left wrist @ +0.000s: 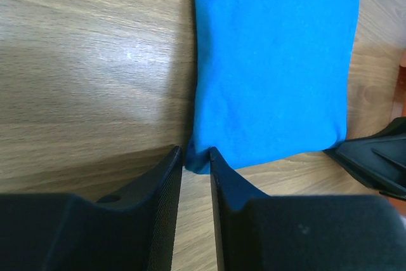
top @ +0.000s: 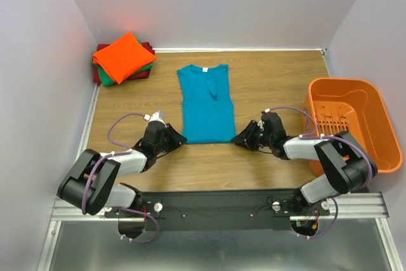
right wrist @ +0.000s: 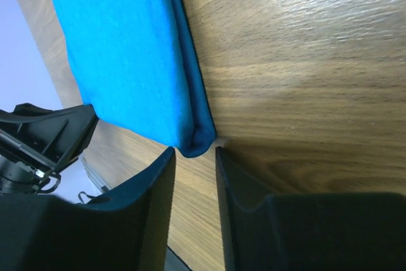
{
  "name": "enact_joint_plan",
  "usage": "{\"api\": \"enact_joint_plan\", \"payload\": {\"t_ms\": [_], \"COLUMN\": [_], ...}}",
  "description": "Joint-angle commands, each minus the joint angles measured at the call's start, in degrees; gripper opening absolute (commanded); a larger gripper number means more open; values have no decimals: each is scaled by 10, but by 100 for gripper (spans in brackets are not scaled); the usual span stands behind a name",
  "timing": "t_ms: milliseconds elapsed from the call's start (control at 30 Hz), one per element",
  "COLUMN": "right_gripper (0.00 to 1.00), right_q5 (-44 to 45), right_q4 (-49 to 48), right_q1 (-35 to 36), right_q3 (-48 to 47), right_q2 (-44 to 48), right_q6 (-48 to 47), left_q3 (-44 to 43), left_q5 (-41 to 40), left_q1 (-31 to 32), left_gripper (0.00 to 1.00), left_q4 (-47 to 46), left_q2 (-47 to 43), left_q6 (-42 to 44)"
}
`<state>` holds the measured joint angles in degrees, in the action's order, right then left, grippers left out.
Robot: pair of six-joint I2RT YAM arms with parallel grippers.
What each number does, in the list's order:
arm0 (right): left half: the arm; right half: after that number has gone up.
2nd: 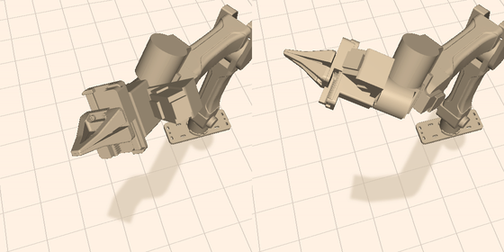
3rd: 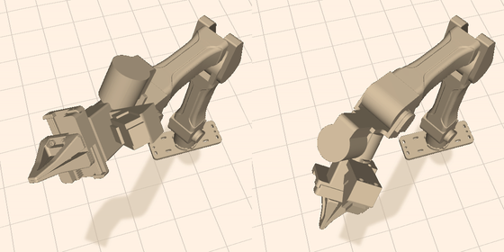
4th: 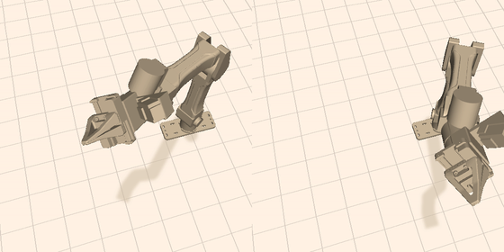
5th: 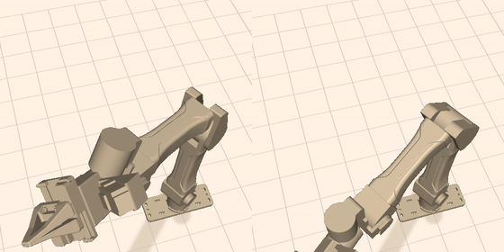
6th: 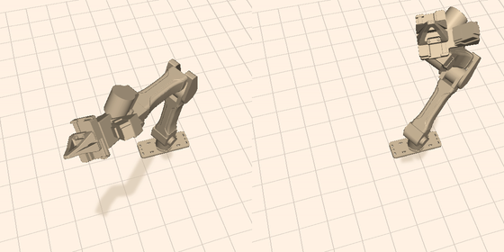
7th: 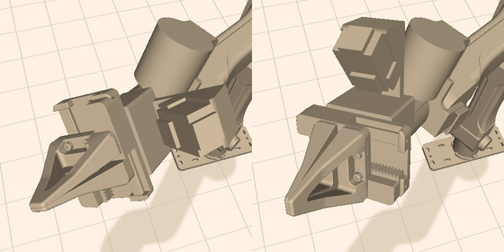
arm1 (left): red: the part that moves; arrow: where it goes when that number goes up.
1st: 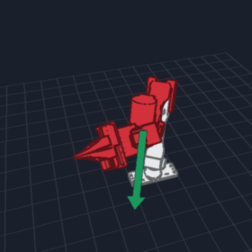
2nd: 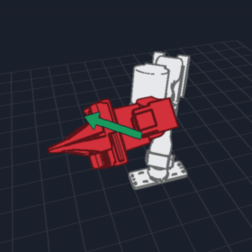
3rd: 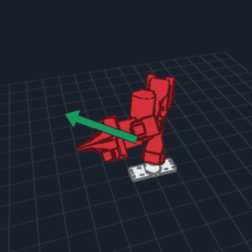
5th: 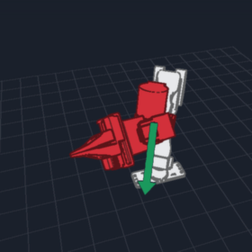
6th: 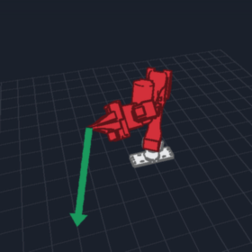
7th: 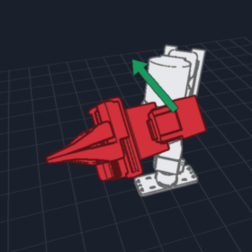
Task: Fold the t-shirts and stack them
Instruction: Fold the tshirt
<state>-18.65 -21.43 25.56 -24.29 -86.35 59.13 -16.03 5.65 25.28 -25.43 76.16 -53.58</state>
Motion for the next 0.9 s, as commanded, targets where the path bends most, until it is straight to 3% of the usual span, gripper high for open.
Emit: {"api": "enact_joint_plan", "payload": {"t_ms": [0,100,233,367,467,867], "right_gripper": [36,33,22,8,1,1], "right_q5": [35,45,49,39,17,9], "right_q4": [-2,5,19,38,53,181], "right_q1": [2,2,2,2,2,47], "right_q3": [6,-4,-25,-40,-40,-5], "right_q2": [-17,-22,-26,-26,-14,147], "right_q6": [0,-13,-37,-61,-75,-110], "left_q3": [12,10,3,-1,-3,10], "left_q5": [9,10,20,24,31,59], "left_q1": [6,9,14,15,15,19], "left_gripper": [31,27,11,0,0,0], "left_q4": [13,8,5,20,42,202], "left_q2": [22,28,26,12,-3,-161], "left_q6": [0,-2,-4,1,7,43]}}
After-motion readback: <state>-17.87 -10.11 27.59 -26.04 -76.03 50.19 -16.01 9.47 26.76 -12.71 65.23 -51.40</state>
